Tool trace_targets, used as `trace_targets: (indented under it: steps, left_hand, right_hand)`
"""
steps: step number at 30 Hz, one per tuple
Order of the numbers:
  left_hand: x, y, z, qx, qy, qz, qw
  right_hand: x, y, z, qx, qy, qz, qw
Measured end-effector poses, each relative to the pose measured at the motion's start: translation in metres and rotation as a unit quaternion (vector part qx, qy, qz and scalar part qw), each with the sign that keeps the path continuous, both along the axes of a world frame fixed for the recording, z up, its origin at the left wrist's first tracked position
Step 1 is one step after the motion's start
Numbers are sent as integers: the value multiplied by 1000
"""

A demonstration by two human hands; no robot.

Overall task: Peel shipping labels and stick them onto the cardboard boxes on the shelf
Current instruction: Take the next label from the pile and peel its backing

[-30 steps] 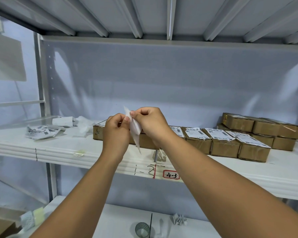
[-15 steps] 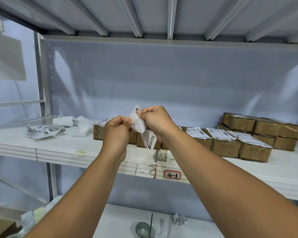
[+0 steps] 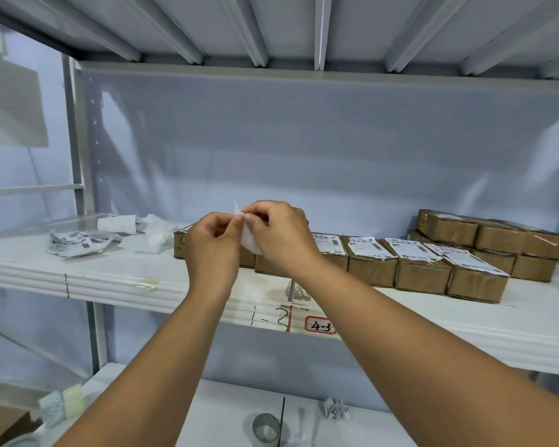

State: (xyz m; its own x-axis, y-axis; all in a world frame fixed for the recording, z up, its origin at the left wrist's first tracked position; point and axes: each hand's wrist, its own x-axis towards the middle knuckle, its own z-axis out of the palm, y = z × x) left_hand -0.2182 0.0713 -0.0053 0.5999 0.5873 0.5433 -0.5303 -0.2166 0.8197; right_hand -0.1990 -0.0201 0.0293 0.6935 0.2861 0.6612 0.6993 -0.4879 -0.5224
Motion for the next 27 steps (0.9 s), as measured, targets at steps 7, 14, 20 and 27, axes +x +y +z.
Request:
trace_targets:
  steps: [7, 14, 20, 27]
  left_hand:
    - [5, 5, 2, -103, 39, -124, 986]
    - [8, 13, -4, -97, 60, -96, 989]
    - [5, 12, -14, -92, 86, -65, 990]
    - [8, 8, -19, -129, 72, -41, 988]
  right_hand:
    - [-6, 5, 6, 4, 76, -17, 997]
    - [-4, 0, 16, 21, 192, -11, 981]
    - [-2, -2, 13, -1, 223, 6, 975]
    - [-6, -4, 13, 14, 254, 13, 967]
